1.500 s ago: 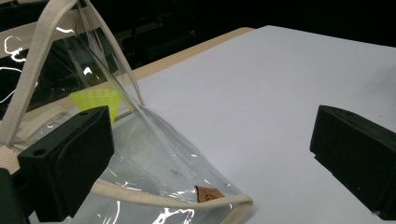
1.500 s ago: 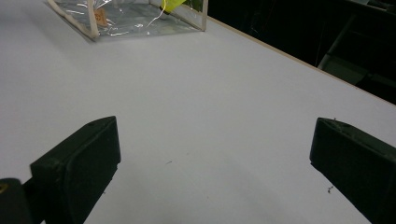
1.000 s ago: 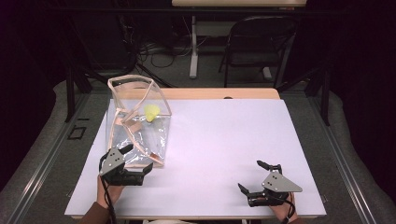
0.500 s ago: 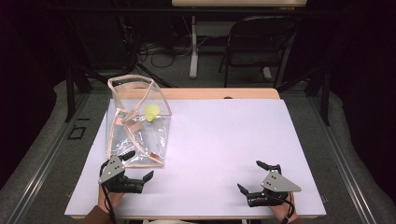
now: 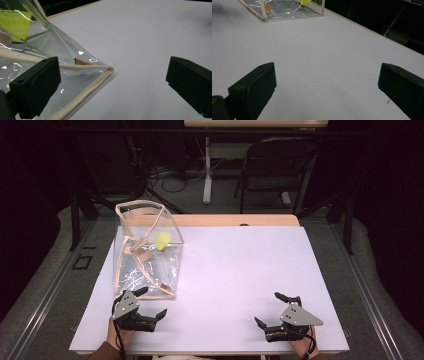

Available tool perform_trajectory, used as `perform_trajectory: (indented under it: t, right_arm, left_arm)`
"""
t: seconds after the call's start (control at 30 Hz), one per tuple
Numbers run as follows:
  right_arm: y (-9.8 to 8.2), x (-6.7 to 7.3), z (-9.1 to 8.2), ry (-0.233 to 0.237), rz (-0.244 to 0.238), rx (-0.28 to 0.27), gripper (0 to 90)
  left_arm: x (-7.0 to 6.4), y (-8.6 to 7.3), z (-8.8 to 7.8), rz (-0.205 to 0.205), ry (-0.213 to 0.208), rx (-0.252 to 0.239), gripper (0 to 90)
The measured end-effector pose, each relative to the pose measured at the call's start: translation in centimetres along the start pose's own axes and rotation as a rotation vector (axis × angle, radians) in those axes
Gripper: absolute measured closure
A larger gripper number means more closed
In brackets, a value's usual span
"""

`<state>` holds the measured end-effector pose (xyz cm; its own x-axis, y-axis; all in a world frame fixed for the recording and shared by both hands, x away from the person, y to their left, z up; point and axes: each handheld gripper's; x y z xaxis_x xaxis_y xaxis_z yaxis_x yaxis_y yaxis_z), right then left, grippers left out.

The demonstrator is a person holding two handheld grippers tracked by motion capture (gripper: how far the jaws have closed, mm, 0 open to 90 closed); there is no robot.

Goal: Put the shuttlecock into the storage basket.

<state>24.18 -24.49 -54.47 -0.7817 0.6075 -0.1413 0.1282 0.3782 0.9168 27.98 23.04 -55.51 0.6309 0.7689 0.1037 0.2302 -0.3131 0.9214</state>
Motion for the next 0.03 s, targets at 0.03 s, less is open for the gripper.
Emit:
perform_trajectory:
  t: [0.03]
  right_arm:
    - [-0.02, -0.03, 0.02, 0.0, 0.002, -0.003, 1.3]
  left_arm:
    - [-0.01, 0.04, 0.04, 0.002, 0.005, 0.0, 0.0]
Point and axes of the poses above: each handheld gripper's, and its own axes: z roughly forward along the jaws, y roughly out of its top, x roughly to its left, and after that the axes turned 9 degrees about y, right-handed
